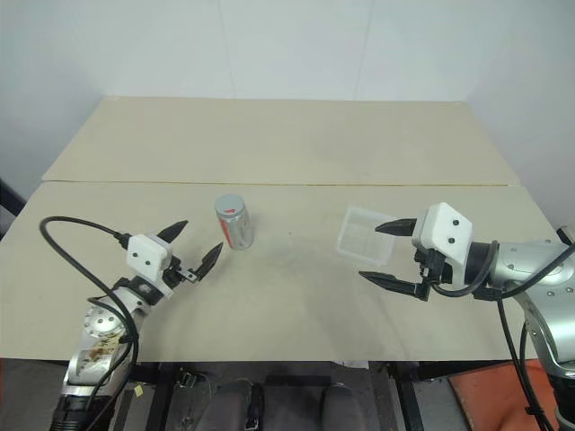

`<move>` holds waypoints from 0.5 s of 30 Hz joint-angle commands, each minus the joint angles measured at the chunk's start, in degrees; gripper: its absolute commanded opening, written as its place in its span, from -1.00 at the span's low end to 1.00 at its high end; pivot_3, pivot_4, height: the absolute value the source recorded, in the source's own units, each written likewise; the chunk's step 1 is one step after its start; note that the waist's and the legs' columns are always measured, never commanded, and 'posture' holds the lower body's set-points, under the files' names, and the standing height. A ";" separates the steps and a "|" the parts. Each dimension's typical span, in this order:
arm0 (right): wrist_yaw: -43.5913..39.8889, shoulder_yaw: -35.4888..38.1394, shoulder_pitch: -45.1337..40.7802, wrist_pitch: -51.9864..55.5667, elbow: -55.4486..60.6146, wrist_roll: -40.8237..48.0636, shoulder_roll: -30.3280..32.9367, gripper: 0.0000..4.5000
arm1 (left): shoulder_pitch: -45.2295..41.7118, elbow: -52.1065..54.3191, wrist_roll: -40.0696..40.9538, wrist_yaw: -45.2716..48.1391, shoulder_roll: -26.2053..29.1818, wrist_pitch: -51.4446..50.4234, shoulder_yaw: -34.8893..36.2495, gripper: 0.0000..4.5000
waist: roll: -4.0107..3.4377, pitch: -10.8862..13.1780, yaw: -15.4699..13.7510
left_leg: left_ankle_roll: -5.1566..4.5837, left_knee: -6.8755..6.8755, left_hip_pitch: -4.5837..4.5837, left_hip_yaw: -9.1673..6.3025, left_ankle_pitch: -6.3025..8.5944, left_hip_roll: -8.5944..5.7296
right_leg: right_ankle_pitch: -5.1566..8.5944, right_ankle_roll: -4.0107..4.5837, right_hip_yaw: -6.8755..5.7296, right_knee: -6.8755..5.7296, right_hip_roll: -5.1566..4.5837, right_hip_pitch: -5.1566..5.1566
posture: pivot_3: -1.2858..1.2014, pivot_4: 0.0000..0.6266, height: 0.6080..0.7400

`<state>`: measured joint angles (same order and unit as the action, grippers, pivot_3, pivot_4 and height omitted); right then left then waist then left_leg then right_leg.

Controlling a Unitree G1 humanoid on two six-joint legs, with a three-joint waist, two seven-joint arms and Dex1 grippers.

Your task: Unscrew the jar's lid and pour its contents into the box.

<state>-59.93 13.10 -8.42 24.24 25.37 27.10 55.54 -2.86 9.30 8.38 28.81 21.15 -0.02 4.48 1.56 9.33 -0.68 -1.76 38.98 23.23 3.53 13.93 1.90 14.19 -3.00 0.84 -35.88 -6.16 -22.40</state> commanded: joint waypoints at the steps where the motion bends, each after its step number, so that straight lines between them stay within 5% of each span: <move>1: 1.21 1.55 -0.88 -1.01 0.87 -0.12 -0.10 1.00 | -2.19 -2.27 -1.02 0.27 -0.41 3.54 -1.47 0.99 | 0.00 0.00 0.00 | 0.00 0.00 0.00 0.00 0.00 0.00 | 0.00 0.00 0.00 -0.01 0.00 0.00 | 0.03 -0.52 1.00; 15: 3.38 0.78 -0.85 -1.54 1.88 -1.50 -1.03 1.00 | -9.93 -15.64 -3.12 -1.77 -4.95 9.51 -4.49 0.99 | 0.00 0.00 -0.01 | 0.00 0.01 0.01 -0.03 0.00 -0.01 | -0.02 -0.03 -0.03 -0.02 -0.01 0.00 | 0.03 -0.52 1.00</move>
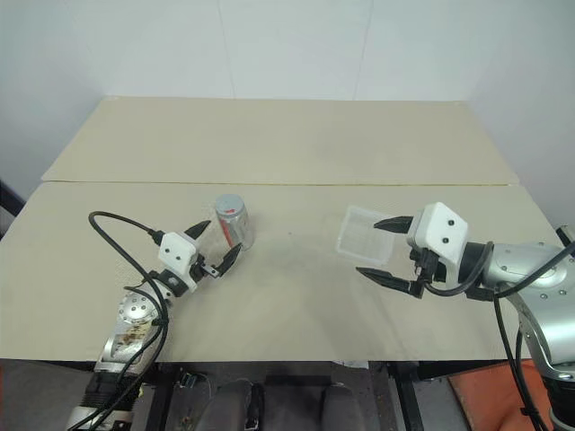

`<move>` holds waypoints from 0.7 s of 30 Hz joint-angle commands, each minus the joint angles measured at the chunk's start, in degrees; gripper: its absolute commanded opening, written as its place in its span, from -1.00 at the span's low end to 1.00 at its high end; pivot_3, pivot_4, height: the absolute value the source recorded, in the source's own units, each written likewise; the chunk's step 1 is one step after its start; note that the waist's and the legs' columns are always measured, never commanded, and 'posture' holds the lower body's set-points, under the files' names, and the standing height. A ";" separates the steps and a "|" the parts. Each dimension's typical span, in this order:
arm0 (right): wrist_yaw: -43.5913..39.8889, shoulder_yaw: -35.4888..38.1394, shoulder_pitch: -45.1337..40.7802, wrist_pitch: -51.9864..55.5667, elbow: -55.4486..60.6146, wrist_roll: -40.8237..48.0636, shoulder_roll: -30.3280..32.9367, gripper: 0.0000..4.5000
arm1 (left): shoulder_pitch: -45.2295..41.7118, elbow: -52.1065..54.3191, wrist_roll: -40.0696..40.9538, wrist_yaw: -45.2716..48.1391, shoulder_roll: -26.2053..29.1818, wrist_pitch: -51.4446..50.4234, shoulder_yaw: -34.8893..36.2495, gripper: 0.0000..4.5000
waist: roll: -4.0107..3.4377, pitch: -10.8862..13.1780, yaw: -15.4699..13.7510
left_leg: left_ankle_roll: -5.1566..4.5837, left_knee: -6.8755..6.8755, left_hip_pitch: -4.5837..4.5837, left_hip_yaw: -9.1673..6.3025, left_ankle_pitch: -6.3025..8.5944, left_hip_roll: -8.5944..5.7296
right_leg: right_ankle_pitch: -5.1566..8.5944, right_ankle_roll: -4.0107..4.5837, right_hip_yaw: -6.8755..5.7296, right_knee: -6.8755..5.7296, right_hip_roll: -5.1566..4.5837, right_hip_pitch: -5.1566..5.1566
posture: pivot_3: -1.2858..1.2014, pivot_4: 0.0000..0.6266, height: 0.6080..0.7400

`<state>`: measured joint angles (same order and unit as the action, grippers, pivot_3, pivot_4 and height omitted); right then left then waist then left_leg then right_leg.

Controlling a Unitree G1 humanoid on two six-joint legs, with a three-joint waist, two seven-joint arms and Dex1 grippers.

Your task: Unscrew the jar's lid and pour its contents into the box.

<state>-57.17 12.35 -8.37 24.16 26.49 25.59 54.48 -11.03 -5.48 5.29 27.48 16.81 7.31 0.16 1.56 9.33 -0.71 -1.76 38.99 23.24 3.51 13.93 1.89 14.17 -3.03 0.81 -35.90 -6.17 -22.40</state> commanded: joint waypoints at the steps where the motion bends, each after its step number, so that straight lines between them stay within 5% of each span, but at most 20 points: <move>1: 0.69 1.53 -0.93 -1.51 0.78 -0.12 0.04 1.00 | -2.48 -1.90 -0.22 -0.68 -0.94 2.54 -0.23 0.99 | 0.00 0.00 0.03 | 0.00 0.00 0.00 0.00 0.00 0.00 | 0.00 0.00 0.00 -0.01 0.00 0.00 | 0.03 -0.52 1.00; 16: 0.77 2.97 0.33 -1.40 1.73 -0.01 0.50 1.00 | -7.87 -8.85 1.65 -3.48 -5.59 3.79 0.86 0.99 | 0.01 0.01 0.04 | 0.00 0.01 0.02 -0.01 0.00 -0.02 | -0.01 -0.03 0.00 0.00 0.00 0.00 | 0.03 -0.52 1.00; 21: 0.95 2.68 0.31 -1.47 1.85 -0.23 0.38 1.00 | -8.81 -10.23 2.52 -2.32 -5.98 3.81 0.70 0.45 | 0.01 0.01 0.04 | 0.00 0.01 0.02 -0.01 0.00 -0.02 | -0.02 -0.03 0.00 0.00 0.00 0.00 | 0.03 -0.52 1.00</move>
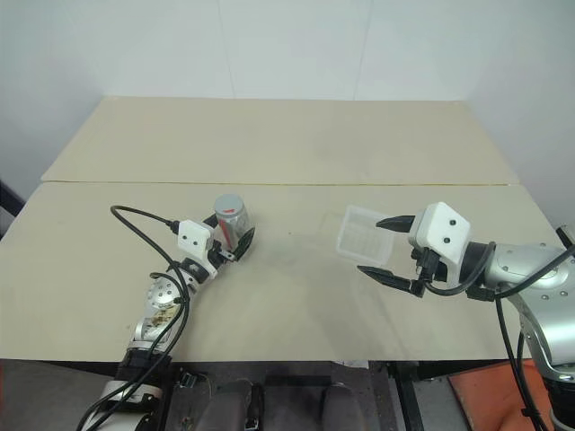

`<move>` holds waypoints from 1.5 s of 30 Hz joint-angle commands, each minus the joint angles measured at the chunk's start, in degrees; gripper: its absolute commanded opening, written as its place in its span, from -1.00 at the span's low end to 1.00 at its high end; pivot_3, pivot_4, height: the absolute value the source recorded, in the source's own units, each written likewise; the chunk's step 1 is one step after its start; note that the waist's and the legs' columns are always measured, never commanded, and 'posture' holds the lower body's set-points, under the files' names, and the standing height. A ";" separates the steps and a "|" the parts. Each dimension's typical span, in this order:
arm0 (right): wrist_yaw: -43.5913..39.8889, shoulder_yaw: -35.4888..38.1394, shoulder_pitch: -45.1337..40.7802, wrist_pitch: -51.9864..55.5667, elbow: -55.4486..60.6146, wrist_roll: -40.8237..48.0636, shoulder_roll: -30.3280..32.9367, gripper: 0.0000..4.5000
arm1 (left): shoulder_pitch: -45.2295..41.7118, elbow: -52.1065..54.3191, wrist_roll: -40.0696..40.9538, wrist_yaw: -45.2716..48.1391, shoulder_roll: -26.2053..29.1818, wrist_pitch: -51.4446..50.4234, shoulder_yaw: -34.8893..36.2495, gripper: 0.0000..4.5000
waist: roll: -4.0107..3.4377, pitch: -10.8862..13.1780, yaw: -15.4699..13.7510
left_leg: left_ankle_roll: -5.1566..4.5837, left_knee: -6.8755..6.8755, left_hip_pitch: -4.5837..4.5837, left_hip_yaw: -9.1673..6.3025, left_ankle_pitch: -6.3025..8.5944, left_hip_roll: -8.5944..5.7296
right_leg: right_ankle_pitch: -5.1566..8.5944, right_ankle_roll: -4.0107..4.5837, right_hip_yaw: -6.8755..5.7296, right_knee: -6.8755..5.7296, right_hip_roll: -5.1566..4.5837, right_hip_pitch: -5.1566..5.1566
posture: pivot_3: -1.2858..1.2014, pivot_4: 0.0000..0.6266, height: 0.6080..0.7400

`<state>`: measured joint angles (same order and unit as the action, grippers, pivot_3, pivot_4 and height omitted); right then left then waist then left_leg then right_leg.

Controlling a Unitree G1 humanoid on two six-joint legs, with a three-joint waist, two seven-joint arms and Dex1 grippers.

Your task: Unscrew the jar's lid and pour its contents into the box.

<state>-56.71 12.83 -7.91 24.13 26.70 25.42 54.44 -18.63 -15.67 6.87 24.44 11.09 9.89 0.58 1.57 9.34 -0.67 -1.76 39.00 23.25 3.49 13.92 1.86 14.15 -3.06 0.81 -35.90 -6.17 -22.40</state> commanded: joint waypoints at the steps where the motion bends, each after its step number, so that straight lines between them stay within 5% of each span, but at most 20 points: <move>1: 0.53 2.23 -0.15 -1.38 1.68 -0.04 0.42 1.00 | -1.28 -0.07 1.55 1.48 -0.25 1.07 0.29 0.30 | 0.00 0.00 0.00 | 0.00 0.00 0.00 0.00 0.00 0.00 | 0.00 0.00 0.00 0.01 0.00 0.00 | 0.03 -0.52 1.00; 4: 0.60 2.43 -0.11 -1.35 1.69 -0.09 0.50 1.00 | -1.38 0.28 1.59 1.54 -0.48 0.30 0.11 -0.08 | 0.00 0.00 0.03 | 0.00 0.00 0.00 0.00 0.00 0.00 | 0.00 0.00 0.00 0.01 0.00 0.00 | 0.03 -0.52 1.00; 10: 1.63 1.95 -1.09 -0.85 2.72 0.85 -0.41 1.00 | -1.54 1.30 2.08 1.31 -0.72 -0.92 0.20 -0.09 | 0.00 0.00 0.00 | 0.00 0.00 0.01 0.00 0.00 0.00 | 0.00 0.00 0.00 0.01 0.00 0.00 | 0.03 -0.52 1.00; 17: 21.44 -7.92 -12.07 12.02 9.93 6.86 -18.56 1.00 | 1.16 16.35 4.84 4.14 0.92 -10.47 -2.17 -0.09 | 0.03 0.02 0.68 | 0.02 -0.02 0.01 -0.08 -0.01 0.04 | -0.02 0.02 0.00 -0.05 0.04 -0.03 | 0.03 -0.52 1.00; 26: 39.82 -22.20 -18.50 14.50 8.41 -3.69 -38.31 1.00 | 0.46 19.83 3.58 4.23 0.21 -13.36 -5.47 -0.09 | -0.01 0.00 0.41 | 0.04 0.01 0.17 -0.07 -0.03 -0.03 | -0.02 0.02 -0.02 -0.11 0.00 -0.21 | 0.03 -0.52 1.00; 45: 39.19 -25.86 -21.78 12.00 -0.29 -11.24 -42.79 1.00 | 0.23 19.84 1.80 3.48 -1.19 -11.74 -7.65 -0.09 | -0.01 0.00 0.94 | 0.03 0.00 0.47 -0.04 -0.03 -0.02 | -0.02 0.03 -0.02 -0.17 0.02 -0.56 | 0.03 -0.52 1.00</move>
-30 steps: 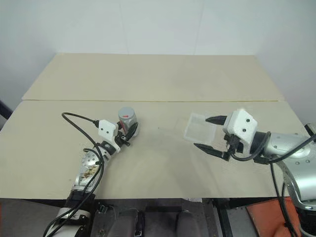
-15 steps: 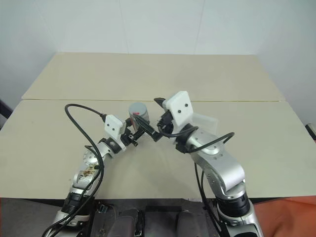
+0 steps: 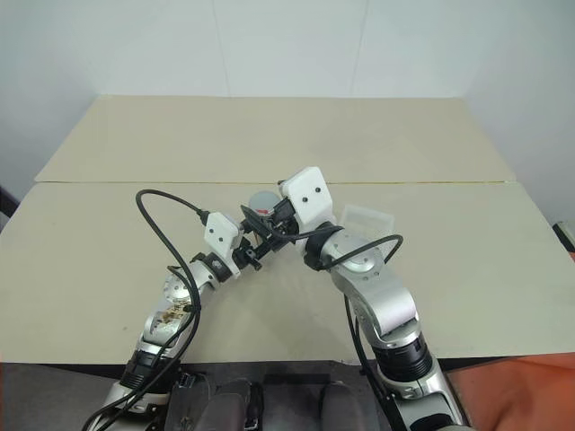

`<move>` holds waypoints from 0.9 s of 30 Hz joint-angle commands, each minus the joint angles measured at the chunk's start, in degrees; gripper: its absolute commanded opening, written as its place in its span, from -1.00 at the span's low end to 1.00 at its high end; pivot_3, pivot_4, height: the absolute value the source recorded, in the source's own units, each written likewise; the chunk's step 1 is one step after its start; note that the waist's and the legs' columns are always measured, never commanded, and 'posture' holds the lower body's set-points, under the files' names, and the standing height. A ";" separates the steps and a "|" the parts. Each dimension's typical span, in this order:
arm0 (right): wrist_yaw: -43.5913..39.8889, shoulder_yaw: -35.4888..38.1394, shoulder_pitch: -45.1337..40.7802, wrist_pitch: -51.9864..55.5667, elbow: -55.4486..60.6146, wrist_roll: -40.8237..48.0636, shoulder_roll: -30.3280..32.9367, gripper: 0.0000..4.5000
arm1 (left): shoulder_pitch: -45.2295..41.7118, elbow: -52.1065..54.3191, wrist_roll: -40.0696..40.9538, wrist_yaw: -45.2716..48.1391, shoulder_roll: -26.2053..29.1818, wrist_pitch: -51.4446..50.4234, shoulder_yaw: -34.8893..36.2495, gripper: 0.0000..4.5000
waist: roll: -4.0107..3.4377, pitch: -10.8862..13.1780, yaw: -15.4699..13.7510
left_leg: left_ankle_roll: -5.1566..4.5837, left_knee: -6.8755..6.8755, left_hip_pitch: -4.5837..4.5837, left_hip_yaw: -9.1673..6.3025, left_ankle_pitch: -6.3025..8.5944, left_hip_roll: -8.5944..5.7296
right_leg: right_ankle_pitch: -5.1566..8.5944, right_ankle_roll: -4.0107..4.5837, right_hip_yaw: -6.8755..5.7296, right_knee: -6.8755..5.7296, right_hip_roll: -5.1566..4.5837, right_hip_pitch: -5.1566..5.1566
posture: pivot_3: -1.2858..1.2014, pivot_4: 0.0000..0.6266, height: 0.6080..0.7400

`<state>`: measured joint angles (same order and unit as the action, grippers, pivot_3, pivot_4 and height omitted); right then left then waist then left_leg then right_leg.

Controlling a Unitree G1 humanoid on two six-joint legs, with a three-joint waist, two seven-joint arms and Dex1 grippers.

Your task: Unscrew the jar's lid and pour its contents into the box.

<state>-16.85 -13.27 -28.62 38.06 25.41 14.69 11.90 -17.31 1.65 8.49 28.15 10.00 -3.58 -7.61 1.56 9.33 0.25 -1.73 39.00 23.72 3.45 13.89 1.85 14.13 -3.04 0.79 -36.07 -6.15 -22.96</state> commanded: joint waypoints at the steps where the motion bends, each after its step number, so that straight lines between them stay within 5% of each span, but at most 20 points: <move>1: -0.80 0.13 -0.96 -2.07 0.82 -0.70 -0.30 1.00 | -1.15 2.42 0.00 -0.24 -0.06 1.85 0.47 -0.09 | 0.00 0.00 0.03 | 0.01 0.00 0.05 0.00 -0.01 0.00 | 0.00 0.00 0.01 -0.02 0.00 -0.07 | 0.03 -0.52 1.00; 8: -1.04 0.53 -0.80 -2.10 0.06 -1.35 -1.10 1.00 | -1.08 2.43 -0.26 -0.43 -0.36 2.00 0.24 -0.09 | 0.00 0.00 0.10 | 0.03 0.00 0.09 0.01 -0.02 0.00 | 0.00 0.01 0.01 -0.03 0.00 -0.11 | 0.03 -0.52 1.00; 15: -1.74 0.83 -0.70 -2.13 -0.24 -1.67 -1.16 0.24 | -1.05 2.25 -0.25 -0.47 -0.35 2.11 0.37 -0.09 | 0.00 0.00 0.12 | 0.03 0.00 0.09 0.00 -0.02 0.00 | 0.00 0.00 0.01 -0.03 0.00 -0.12 | 0.03 -0.52 1.00; 27: -6.20 1.43 -1.07 -3.67 -1.01 -1.39 1.19 0.24 | -0.69 2.31 0.95 1.82 1.23 2.82 0.78 -0.09 | 0.00 0.00 0.17 | 0.03 0.00 0.10 0.00 -0.02 0.00 | 0.00 0.01 0.01 -0.03 0.00 -0.13 | 0.03 -0.52 1.00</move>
<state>-21.20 -13.17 -28.66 36.62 23.68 12.87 11.92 -17.39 1.64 8.41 29.02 10.93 -2.52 -7.62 1.56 9.34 0.43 -1.70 39.00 23.82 3.46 13.87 1.84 14.12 -3.03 0.80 -36.09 -6.15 -23.08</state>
